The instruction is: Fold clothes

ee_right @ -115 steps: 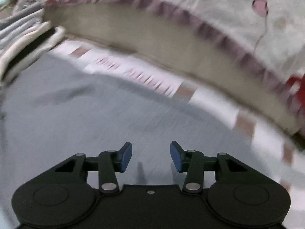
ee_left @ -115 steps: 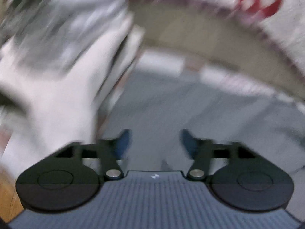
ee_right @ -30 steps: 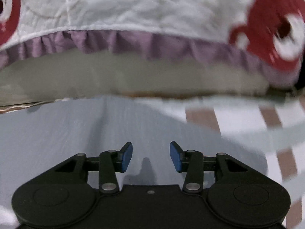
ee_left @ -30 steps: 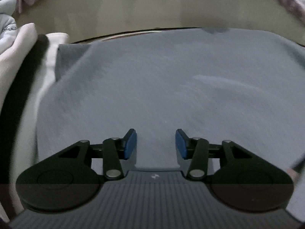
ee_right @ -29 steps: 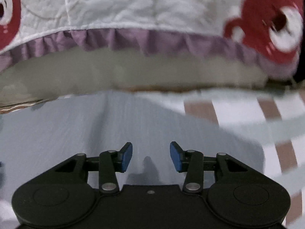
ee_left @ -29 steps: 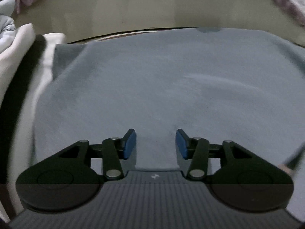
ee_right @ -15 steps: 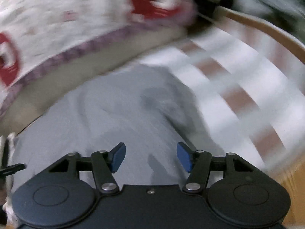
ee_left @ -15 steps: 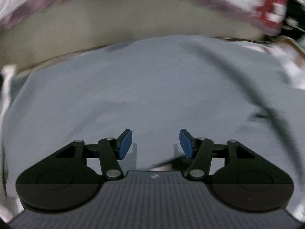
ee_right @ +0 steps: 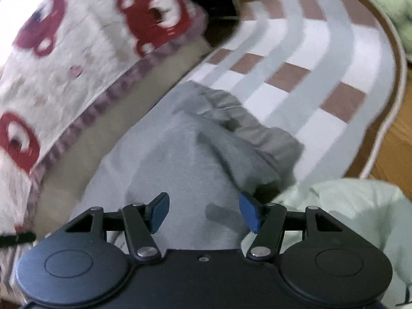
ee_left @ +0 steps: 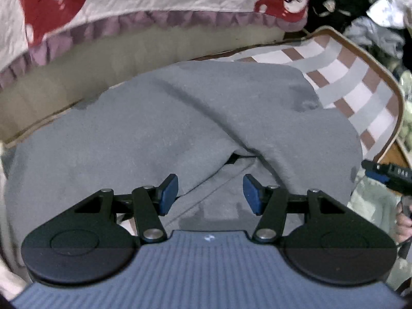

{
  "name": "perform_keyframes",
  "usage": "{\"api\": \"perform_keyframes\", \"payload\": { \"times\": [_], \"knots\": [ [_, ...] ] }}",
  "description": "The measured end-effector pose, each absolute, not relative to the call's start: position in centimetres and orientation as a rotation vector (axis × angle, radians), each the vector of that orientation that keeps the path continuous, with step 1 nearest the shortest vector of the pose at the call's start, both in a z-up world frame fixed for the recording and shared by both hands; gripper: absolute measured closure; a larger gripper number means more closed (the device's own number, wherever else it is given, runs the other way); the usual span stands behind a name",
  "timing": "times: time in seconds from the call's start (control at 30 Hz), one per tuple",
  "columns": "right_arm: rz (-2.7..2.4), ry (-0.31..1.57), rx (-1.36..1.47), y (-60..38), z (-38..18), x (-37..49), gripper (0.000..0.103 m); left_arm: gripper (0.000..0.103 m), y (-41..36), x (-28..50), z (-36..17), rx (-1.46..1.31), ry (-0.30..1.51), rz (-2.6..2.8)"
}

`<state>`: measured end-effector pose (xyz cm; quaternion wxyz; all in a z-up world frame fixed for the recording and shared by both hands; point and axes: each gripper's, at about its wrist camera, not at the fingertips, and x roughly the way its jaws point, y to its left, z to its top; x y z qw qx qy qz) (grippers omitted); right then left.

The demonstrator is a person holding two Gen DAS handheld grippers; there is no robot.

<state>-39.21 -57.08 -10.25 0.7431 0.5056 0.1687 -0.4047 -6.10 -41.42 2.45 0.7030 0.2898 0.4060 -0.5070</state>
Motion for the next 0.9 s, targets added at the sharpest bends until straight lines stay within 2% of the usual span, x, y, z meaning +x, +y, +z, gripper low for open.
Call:
{"api": "perform_keyframes", "payload": {
  "times": [0.13, 0.3, 0.4, 0.43, 0.5, 0.53, 0.67, 0.77, 0.87, 0.9],
  "knots": [
    [-1.022, 0.329, 1.138, -55.2, -10.9, -40.3, 0.037, 0.045, -42.1, -8.1, 2.9, 0.745, 0.902, -1.134],
    [-1.059, 0.32, 1.058, -53.7, -10.4, -39.1, 0.037, 0.045, -43.3, -9.2, 0.9, 0.753, 0.955, -1.194],
    [-1.001, 0.316, 1.065, -54.2, -10.9, -38.5, 0.036, 0.044, -43.7, -10.5, 0.3, 0.824, 0.899, -1.228],
    [-0.996, 0.321, 1.044, -54.8, -11.1, -38.5, 0.035, 0.042, -43.7, -10.8, 0.2, 0.853, 0.87, -1.231],
    [-1.054, 0.359, 0.982, -56.1, -11.7, -38.7, 0.025, 0.037, -43.9, -10.9, -0.1, 0.884, 0.839, -1.217],
    [-1.092, 0.372, 0.979, -56.9, -12.2, -39.1, 0.025, 0.035, -44.0, -10.6, -0.4, 0.877, 0.84, -1.216],
    [-1.052, 0.263, 1.137, -58.8, -15.3, -40.6, 0.023, 0.034, -43.8, -8.3, -3.8, 0.766, 0.892, -1.171],
    [-1.036, 0.295, 1.127, -59.2, -16.7, -39.1, 0.021, 0.035, -42.2, -7.3, -7.4, 0.741, 0.954, -1.137],
    [-1.051, 0.331, 1.027, -58.8, -16.9, -37.8, 0.021, 0.035, -40.1, -7.0, -10.2, 0.748, 0.931, -1.095],
    [-1.05, 0.33, 1.002, -58.6, -16.9, -37.7, 0.033, 0.034, -39.5, -6.9, -11.0, 0.729, 0.928, -1.079]
  ]
}}
